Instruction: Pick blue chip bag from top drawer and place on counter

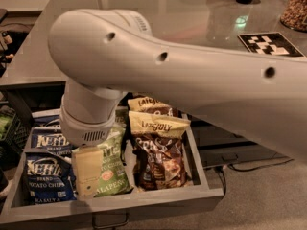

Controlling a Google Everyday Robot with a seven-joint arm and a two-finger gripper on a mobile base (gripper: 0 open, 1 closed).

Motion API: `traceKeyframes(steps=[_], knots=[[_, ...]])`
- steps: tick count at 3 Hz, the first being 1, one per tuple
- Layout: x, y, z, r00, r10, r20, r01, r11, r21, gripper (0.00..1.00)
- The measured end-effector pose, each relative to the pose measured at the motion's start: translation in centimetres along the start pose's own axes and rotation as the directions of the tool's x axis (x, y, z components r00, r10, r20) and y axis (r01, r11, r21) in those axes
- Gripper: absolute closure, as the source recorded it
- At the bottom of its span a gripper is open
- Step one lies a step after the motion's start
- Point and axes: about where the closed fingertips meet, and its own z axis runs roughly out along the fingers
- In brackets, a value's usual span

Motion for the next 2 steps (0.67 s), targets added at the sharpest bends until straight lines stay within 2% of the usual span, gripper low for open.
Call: traceKeyframes(steps=[1, 2], knots=[[-0.3, 0.0, 0.2, 1.000, -0.006, 0.001, 0.006, 1.0000, -0.005, 0.00], [-1.3, -1.3, 1.7, 1.000, -0.020, -0.011, 0.020, 0.9993, 0.031, 0.00]])
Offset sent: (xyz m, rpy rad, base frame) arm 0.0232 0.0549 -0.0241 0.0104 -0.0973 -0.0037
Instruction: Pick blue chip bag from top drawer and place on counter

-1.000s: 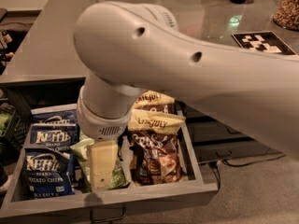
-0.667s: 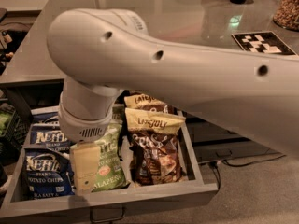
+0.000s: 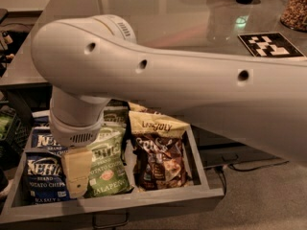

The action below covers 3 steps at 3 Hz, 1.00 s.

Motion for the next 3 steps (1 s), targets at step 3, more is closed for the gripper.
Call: traceKeyframes(steps=[3], knots=[[0.4, -5.9, 6.0, 0.997, 0.062, -0.049, -0.061, 0.9981, 0.005, 0.00]])
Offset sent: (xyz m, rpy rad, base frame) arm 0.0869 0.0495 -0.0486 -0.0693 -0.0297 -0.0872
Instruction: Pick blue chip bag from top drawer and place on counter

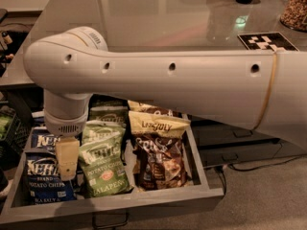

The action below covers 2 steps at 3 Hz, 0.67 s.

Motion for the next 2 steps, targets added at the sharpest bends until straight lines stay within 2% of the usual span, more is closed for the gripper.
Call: traceKeyframes(steps=[2], knots=[[-1.3, 0.9, 2.9, 1.000, 0.013, 0.011, -0.013, 0.9979, -0.063, 0.00]])
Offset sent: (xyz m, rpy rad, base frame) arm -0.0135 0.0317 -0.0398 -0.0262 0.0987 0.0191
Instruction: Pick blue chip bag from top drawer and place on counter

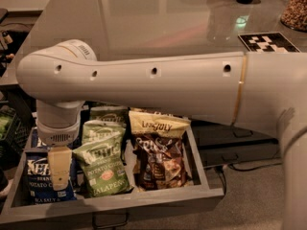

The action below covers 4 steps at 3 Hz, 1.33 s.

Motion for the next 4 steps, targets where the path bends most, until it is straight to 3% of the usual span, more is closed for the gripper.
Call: traceKeyframes(steps=[1, 4], knots=[[-0.5, 0.0, 1.1, 1.000, 0.001, -0.002, -0.001, 0.9997, -0.023, 0.05], [0.8, -1.6, 4.9, 0.999, 0.028, -0.036, -0.032, 0.9931, -0.113, 0.07]])
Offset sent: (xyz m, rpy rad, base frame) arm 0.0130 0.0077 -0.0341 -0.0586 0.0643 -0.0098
